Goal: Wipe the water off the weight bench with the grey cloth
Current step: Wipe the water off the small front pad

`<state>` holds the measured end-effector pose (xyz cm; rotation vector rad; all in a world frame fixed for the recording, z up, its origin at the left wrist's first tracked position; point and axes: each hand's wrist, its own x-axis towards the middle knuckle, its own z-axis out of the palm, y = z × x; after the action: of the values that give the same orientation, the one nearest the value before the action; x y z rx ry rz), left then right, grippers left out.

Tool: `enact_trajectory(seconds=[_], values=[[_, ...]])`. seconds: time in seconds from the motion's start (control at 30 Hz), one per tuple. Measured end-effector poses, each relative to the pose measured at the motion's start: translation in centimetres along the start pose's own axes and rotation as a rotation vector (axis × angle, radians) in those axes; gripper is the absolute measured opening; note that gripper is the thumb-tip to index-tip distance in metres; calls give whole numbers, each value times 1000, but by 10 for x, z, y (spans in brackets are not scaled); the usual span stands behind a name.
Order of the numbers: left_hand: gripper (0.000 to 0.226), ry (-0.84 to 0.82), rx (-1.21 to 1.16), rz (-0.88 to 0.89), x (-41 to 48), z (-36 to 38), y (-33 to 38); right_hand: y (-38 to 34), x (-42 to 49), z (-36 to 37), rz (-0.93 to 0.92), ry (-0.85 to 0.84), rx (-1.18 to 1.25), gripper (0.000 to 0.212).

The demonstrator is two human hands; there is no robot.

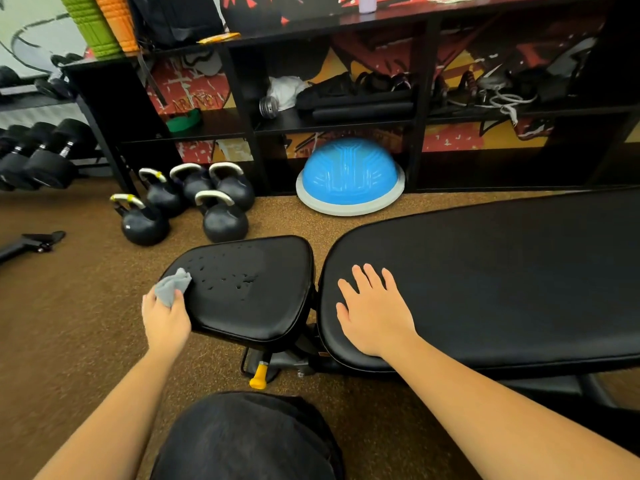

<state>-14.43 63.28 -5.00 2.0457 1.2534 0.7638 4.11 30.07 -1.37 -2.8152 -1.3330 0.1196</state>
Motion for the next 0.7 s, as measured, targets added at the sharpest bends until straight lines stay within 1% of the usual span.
enact_trajectory(seconds=[0.03, 0.13, 0.17, 0.23, 0.3, 0.4, 0.43, 0.47, 0.57, 0.63, 0.7], values=[[42, -10, 4, -79, 10, -3, 5, -1, 0, 0, 3, 2, 1, 66], [55, -100, 49, -357, 40, -11, 12, -2, 0, 0, -3, 9, 4, 89], [58, -136, 62, -409, 50, -11, 14, -2, 1, 0, -5, 9, 4, 93], [60, -189, 109, -431, 70, -11, 17, -2, 1, 0, -8, 8, 14, 93], [65, -216, 223, -416, 87, -7, 24, -3, 1, -1, -6, 9, 24, 88], [80, -216, 529, -387, 99, -1, 47, -3, 0, -1, -2, -3, 28, 68], [83, -226, 590, -360, 103, 4, 56, -2, 0, -1, 1, -9, 31, 65], [85, -236, 613, -330, 104, 8, 65, -2, 0, -1, 2, -13, 33, 64], [82, -259, 572, -235, 104, 31, 90, -1, 1, -1, 0, -13, 30, 65], [71, -336, 554, -125, 93, 47, 109, -1, 1, -2, -3, -13, 32, 65], [58, -447, 501, 30, 75, 62, 131, 0, 1, -3, -5, -8, 33, 65]])
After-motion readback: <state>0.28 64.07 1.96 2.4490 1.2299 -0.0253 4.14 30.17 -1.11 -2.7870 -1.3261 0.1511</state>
